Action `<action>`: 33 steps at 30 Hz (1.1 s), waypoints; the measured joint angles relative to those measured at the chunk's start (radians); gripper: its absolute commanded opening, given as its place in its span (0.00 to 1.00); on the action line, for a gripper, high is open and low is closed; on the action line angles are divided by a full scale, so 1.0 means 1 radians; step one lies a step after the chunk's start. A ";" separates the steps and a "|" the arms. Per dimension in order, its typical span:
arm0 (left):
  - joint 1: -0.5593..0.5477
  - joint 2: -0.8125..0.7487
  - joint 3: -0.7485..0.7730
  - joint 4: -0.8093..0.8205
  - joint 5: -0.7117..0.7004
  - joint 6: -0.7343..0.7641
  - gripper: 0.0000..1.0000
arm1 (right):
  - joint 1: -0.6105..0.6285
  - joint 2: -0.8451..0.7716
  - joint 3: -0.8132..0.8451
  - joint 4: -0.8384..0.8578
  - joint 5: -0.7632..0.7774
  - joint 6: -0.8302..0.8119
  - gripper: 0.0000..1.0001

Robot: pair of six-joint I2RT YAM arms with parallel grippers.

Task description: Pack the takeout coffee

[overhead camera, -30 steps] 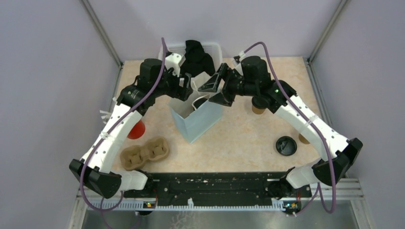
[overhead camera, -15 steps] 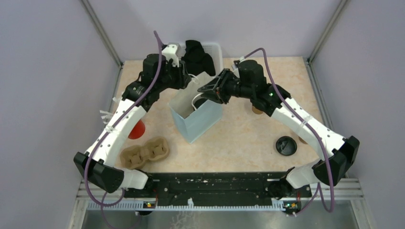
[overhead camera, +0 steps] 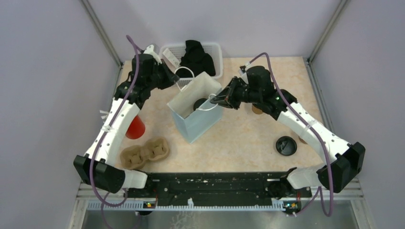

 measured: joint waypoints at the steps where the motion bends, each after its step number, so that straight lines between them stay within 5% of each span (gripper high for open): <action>1: 0.023 0.000 -0.012 -0.002 0.025 -0.021 0.10 | -0.023 0.001 -0.012 0.000 -0.040 -0.057 0.00; 7: 0.122 0.000 -0.090 -0.038 0.156 -0.119 0.04 | -0.099 0.011 -0.014 -0.046 -0.159 -0.277 0.00; 17: 0.134 -0.056 -0.261 0.001 0.385 -0.323 0.00 | -0.251 0.135 0.099 -0.243 -0.333 -0.629 0.00; 33: 0.006 -0.196 -0.451 0.031 0.495 -0.582 0.00 | -0.287 0.406 0.439 -0.407 -0.271 -0.881 0.00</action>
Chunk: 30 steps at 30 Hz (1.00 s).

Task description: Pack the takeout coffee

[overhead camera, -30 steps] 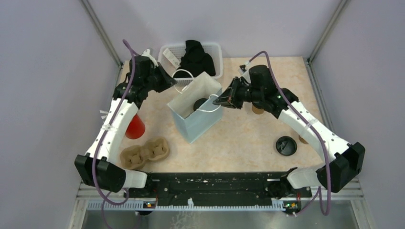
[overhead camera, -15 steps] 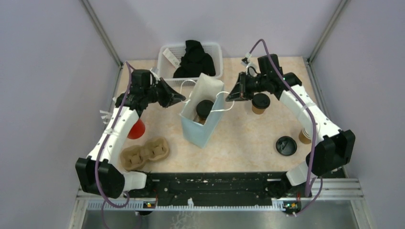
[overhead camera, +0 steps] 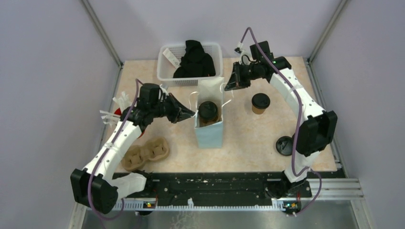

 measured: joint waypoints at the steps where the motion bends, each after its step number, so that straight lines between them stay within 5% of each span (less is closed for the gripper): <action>1: -0.008 -0.005 -0.008 0.000 -0.002 -0.006 0.00 | 0.000 0.018 0.019 -0.010 0.009 -0.010 0.00; 17: -0.140 0.035 -0.090 0.145 -0.048 -0.161 0.05 | 0.002 0.082 0.061 0.016 -0.011 -0.043 0.00; 26: -0.167 0.089 -0.027 0.119 -0.070 -0.106 0.27 | 0.035 0.103 0.063 0.014 -0.014 -0.064 0.02; 30: -0.161 0.073 0.013 0.048 -0.118 -0.022 0.45 | 0.035 0.103 0.084 -0.021 0.002 -0.089 0.09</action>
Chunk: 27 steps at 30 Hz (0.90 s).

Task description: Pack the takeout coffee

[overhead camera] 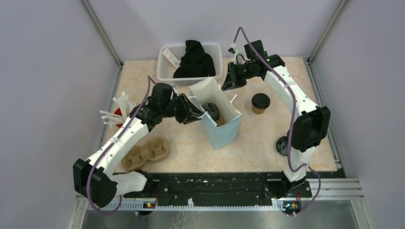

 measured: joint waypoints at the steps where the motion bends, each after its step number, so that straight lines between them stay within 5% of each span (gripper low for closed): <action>1: 0.004 -0.013 0.006 -0.019 -0.015 0.023 0.50 | -0.001 0.000 0.013 -0.011 0.007 -0.004 0.10; 8: 0.038 -0.100 0.126 -0.212 -0.149 0.238 0.78 | 0.000 0.000 0.117 -0.116 0.059 -0.034 0.27; 14: 0.040 -0.093 0.307 -0.301 -0.231 0.432 0.91 | 0.000 0.000 0.224 -0.244 0.106 -0.050 0.33; 27: 0.052 0.213 0.706 -0.290 -0.253 0.734 0.98 | 0.000 -0.010 0.379 -0.483 0.195 -0.066 0.58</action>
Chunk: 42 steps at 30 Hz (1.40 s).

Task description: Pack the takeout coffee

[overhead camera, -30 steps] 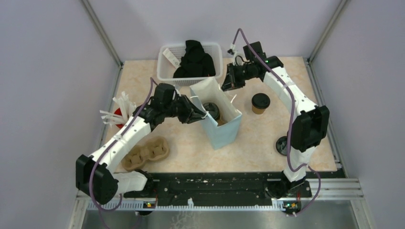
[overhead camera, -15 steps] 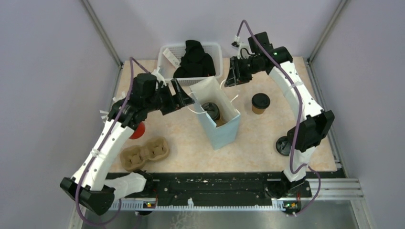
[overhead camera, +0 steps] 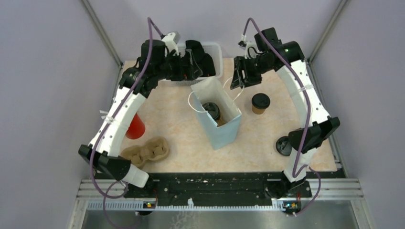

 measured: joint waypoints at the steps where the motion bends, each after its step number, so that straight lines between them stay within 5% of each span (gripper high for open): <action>1: 0.005 0.035 0.034 0.005 0.007 0.019 0.98 | 0.000 -0.006 0.002 -0.011 0.003 0.000 0.60; 11: 0.028 0.281 0.186 -0.014 0.154 0.185 0.90 | -0.032 -0.133 0.053 -0.040 0.056 0.028 0.79; 20: 0.028 0.353 0.183 -0.006 0.251 0.232 0.70 | -0.207 -0.307 -0.232 0.034 0.257 0.097 0.95; 29: 0.027 0.389 0.182 0.002 0.285 0.233 0.51 | -0.214 -0.117 -0.297 0.093 0.381 0.101 0.99; 42: 0.020 0.404 0.182 0.000 0.284 0.224 0.46 | -0.215 0.037 -0.415 0.189 0.409 -0.024 0.96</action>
